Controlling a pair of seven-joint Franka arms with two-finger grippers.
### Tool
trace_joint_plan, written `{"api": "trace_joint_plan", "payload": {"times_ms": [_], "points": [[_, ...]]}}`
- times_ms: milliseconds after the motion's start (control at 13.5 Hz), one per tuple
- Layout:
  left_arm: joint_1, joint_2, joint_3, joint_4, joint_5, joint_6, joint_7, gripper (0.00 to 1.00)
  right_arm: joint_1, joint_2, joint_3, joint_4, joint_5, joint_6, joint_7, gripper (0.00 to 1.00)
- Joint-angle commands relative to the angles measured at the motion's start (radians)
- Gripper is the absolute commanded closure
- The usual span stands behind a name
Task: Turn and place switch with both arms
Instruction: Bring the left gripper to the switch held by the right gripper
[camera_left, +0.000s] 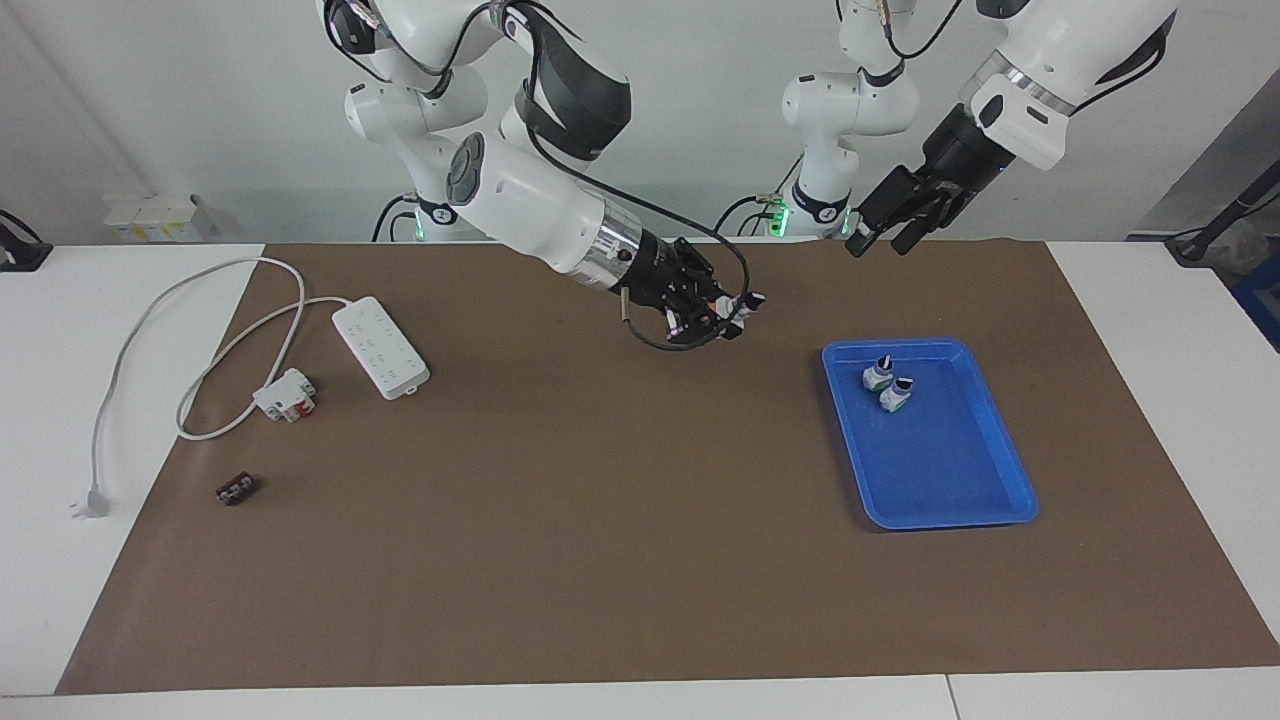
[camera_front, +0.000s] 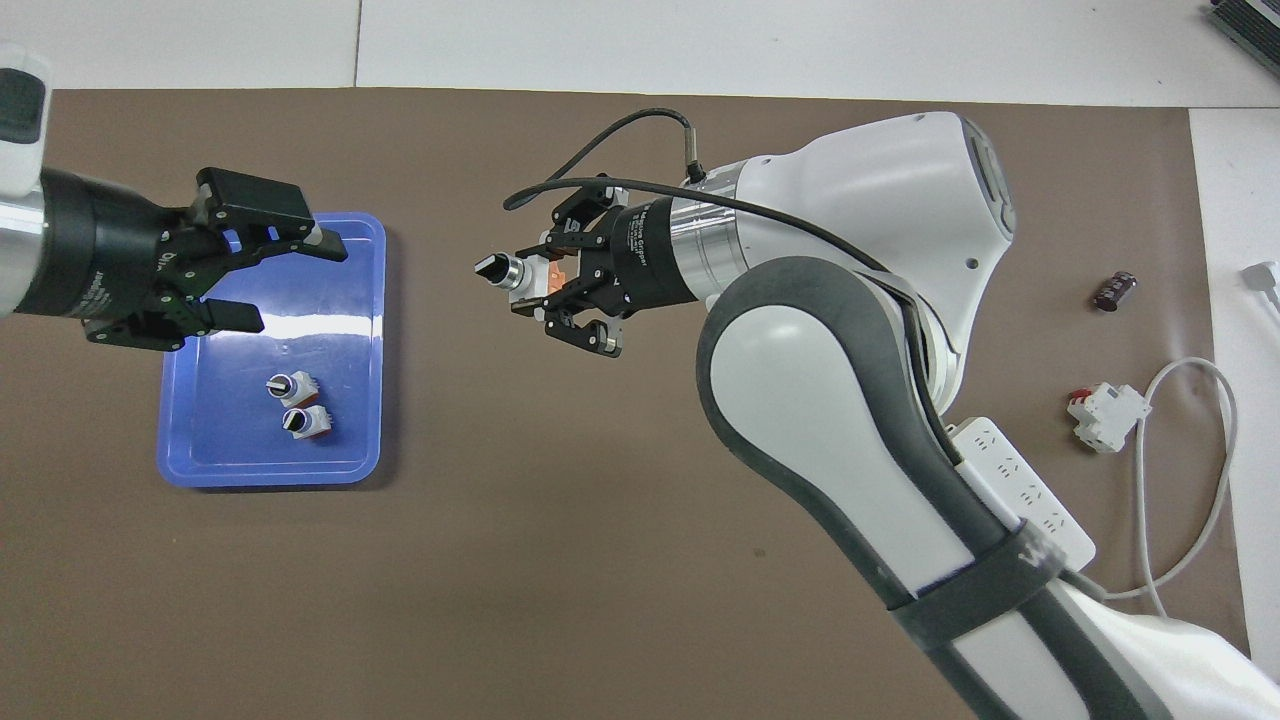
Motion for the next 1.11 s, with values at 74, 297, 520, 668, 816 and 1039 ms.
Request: {"api": "trace_joint_plan", "payload": {"times_ms": [74,297,520,668,816,1039], "points": [[-0.02,0.108,-0.008,0.079,-0.067,0.022,-0.166,0.0,-0.003,-0.004,0.005,0.004,0.005,-0.003,0.008,1.0],[-0.049,0.163,-0.026,0.119,-0.104,0.02,-0.208,0.02,-0.005,-0.004,0.005,0.007,0.005,-0.006,0.008,1.0],[-0.065,0.182,-0.052,0.125,-0.119,0.016,-0.211,0.2,-0.005,-0.004,0.005,0.007,0.005,-0.004,0.008,1.0],[-0.065,0.18,-0.054,0.125,-0.133,0.009,-0.208,0.66,-0.005,-0.004,0.005,0.007,0.005,-0.004,0.008,1.0],[-0.063,0.179,-0.052,0.125,-0.131,0.015,-0.208,0.79,-0.005,-0.004,0.005,0.007,0.005,-0.006,0.008,1.0],[-0.068,0.179,-0.052,0.124,-0.13,0.026,-0.199,0.89,-0.005,-0.004,0.005,0.007,0.005,-0.006,0.008,1.0]]}}
